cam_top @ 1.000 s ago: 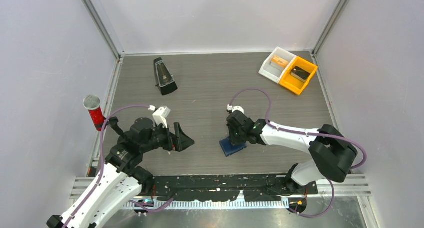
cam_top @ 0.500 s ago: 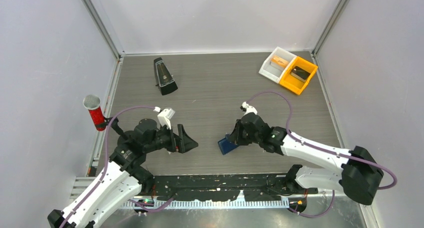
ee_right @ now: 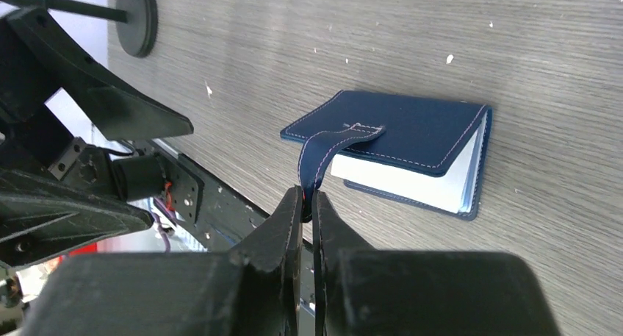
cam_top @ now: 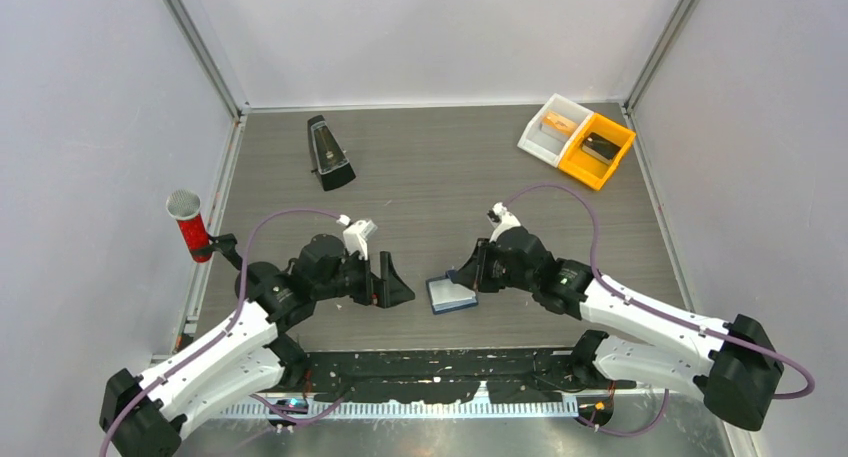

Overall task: Take the credit cards out of the card holder
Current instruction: Open the card holder at the center of the board, then pick up the card holder from the center of the board.

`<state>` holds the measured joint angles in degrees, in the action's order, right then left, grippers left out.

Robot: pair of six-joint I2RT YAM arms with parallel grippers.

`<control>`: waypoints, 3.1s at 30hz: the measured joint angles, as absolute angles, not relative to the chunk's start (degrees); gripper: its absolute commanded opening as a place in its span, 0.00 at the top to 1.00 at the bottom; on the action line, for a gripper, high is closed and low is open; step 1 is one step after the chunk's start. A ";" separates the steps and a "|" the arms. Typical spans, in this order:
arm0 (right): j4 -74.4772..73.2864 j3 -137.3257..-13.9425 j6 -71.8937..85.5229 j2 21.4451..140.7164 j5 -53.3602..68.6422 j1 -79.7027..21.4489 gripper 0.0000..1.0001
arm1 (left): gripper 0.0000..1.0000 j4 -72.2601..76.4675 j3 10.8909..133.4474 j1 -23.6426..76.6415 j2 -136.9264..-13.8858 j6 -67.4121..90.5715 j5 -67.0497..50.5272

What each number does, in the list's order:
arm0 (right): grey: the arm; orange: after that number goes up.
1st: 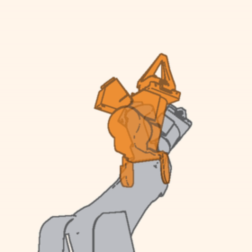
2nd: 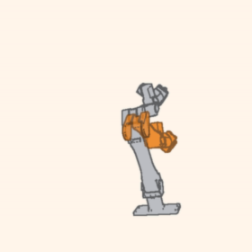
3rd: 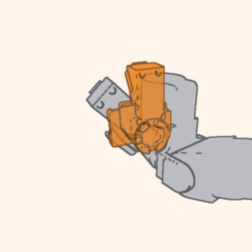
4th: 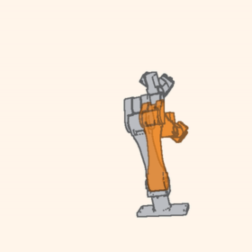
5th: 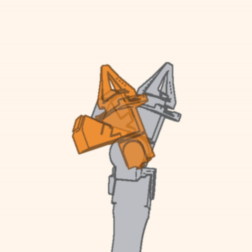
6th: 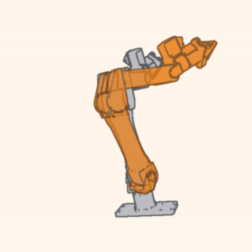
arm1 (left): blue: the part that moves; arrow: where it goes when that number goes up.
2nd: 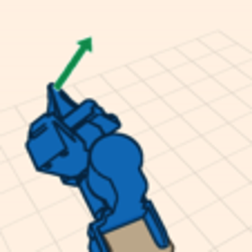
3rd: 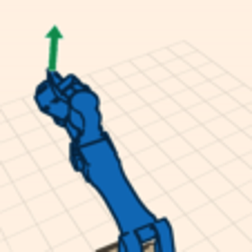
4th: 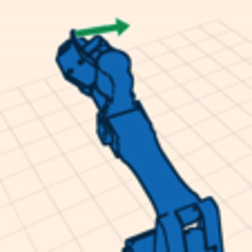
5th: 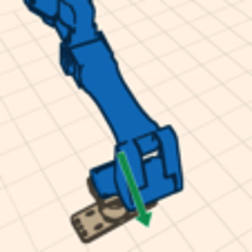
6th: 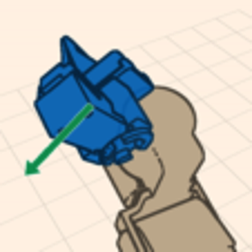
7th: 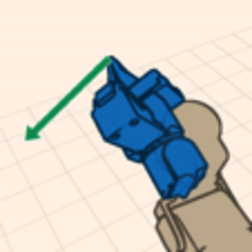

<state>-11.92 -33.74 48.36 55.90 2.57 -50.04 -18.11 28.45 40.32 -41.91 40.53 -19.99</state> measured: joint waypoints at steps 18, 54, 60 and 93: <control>-15.75 -40.91 25.43 70.78 2.63 -49.36 0.34 | 0.16 -17.91 27.29 42.63 -40.88 41.56 -10.07; -20.60 -52.23 0.84 85.69 -3.31 -52.03 0.95 | 0.14 -30.48 27.86 42.63 -26.44 38.94 -6.63; -19.53 -47.07 9.13 78.52 -2.44 -51.75 0.95 | 0.16 -30.65 27.86 42.63 -26.63 39.03 -7.35; -2.90 -32.12 34.89 43.00 33.65 -41.23 0.95 | 0.13 -12.73 27.03 42.63 -32.40 48.25 -16.95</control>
<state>-2.90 -32.12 34.89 43.00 33.65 -41.23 -12.73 27.03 42.63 -32.40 48.25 -16.95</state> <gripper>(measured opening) 0.186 0.829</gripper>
